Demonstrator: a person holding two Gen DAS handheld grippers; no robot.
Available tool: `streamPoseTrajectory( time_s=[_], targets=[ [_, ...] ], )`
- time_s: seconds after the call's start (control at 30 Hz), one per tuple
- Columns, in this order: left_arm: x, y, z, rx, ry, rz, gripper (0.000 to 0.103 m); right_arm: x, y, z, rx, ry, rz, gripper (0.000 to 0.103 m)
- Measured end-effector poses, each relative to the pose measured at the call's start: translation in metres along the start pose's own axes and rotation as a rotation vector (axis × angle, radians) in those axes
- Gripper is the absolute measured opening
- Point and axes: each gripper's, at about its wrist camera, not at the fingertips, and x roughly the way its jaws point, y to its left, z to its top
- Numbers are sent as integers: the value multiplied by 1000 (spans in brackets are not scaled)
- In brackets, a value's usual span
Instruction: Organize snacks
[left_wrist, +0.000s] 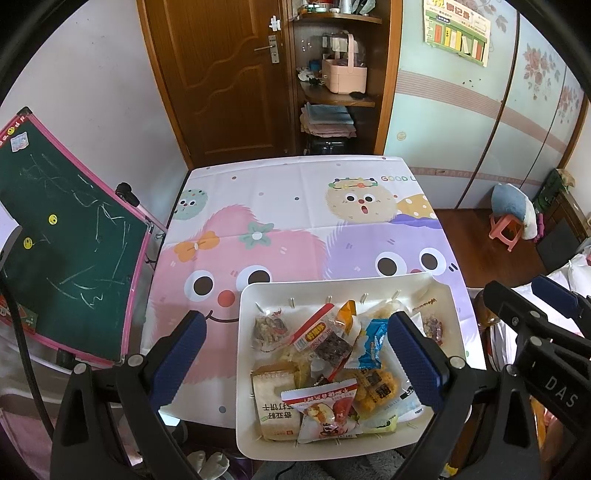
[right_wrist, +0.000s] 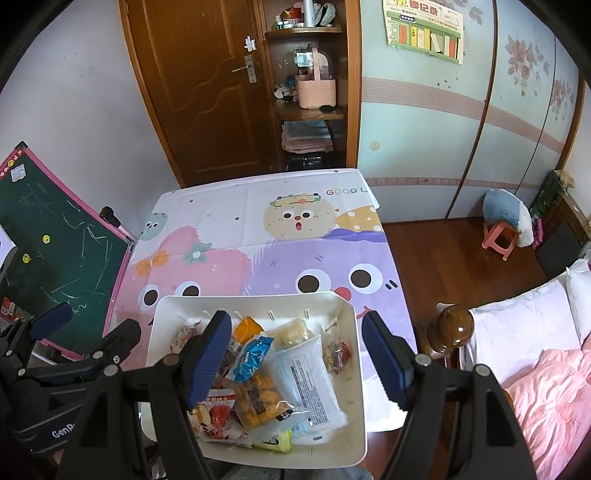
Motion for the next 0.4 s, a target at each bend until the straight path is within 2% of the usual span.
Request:
streamPoseTrajectory(
  time_s=[0.4],
  targets=[
    [2,2,1,-1,2,-4,98,0,1,1,0,-1,-1,74]
  ],
)
